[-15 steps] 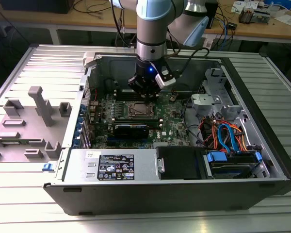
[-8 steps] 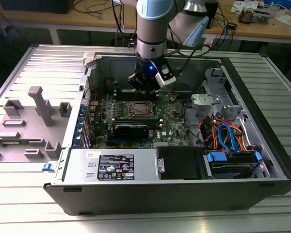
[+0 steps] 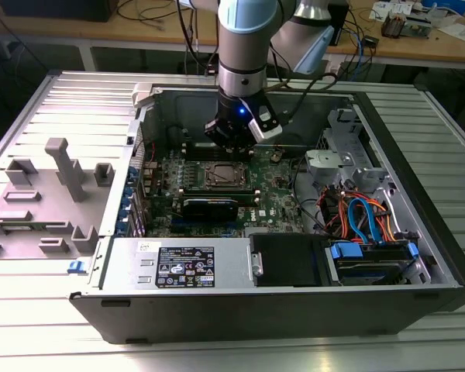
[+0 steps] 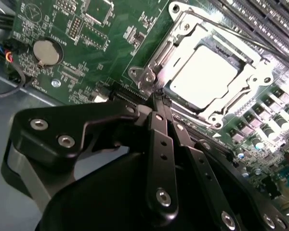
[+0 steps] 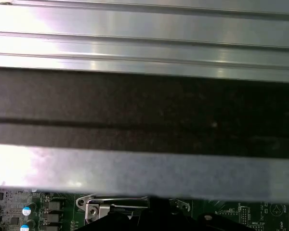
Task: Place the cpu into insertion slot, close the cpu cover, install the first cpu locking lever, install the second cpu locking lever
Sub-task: 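Install the first cpu locking lever, then install the second cpu locking lever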
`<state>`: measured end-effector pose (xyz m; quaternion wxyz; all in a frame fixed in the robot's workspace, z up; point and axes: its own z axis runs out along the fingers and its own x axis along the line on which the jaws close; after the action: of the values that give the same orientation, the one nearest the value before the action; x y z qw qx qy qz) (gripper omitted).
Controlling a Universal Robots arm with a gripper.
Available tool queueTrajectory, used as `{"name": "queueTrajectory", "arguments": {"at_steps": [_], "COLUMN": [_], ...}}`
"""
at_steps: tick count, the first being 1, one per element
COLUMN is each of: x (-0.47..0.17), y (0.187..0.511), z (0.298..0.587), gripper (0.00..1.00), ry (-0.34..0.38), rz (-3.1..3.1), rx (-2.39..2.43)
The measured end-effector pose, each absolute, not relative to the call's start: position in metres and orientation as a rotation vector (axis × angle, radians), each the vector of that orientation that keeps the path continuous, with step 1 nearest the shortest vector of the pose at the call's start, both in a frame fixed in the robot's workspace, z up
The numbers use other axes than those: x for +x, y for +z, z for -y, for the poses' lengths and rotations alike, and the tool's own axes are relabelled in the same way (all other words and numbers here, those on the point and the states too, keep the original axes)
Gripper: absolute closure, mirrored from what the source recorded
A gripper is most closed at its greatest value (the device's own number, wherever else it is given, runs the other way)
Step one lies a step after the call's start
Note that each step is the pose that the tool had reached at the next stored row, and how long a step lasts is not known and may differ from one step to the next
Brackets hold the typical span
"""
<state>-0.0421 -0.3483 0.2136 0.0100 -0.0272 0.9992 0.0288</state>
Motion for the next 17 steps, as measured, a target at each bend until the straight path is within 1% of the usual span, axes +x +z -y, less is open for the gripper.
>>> {"name": "queueTrajectory", "arguments": {"at_steps": [17], "x": [-0.0421], "y": [0.2136], "z": [0.3499], "gripper": [0.89], "ry": [0.09], "rz": [-3.119], "rx": [-0.085]}}
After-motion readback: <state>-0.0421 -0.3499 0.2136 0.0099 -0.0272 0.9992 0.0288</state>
